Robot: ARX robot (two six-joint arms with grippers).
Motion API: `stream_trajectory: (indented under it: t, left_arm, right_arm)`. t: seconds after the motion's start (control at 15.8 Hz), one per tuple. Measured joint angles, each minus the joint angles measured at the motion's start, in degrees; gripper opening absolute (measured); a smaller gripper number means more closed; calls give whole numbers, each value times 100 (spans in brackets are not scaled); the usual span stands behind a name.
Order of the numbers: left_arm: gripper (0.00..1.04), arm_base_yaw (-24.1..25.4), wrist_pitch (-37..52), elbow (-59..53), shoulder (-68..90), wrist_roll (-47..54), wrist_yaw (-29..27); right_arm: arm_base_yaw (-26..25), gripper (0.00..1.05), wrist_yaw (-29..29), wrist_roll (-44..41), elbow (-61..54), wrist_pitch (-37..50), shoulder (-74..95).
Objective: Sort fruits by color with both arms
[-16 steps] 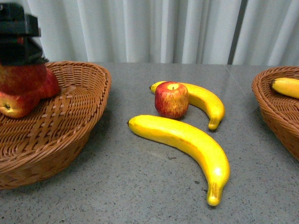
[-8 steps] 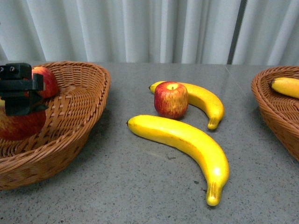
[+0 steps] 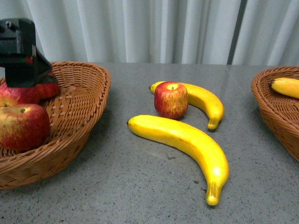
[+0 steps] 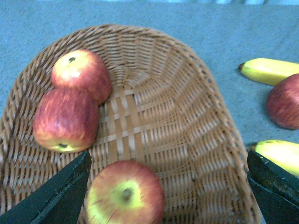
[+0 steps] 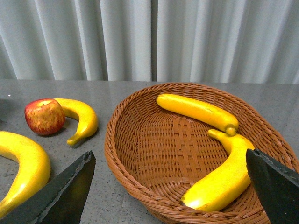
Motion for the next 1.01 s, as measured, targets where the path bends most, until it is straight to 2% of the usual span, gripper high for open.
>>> stream_trajectory:
  t: [0.06,0.13,0.19,0.57,1.01]
  left_arm:
    - [98,-455,168,752,632,33,476]
    - [98,-857,111,1899,1908,490,933]
    - [98,-1049,-118,2634,2782,911,1075]
    - [98,-1290,-114,3510,4004,1484,1344]
    - [98,-1309,-199,4186,4898,1790,1552]
  right_arm:
    - [0,98,0,0,0,-2,0]
    - [0,98,0,0,0,-2,0]
    - [0,98,0,0,0,-2,0]
    - [0,98,0,0,0,0,0]
    - [0,98,0,0,0,-2,0]
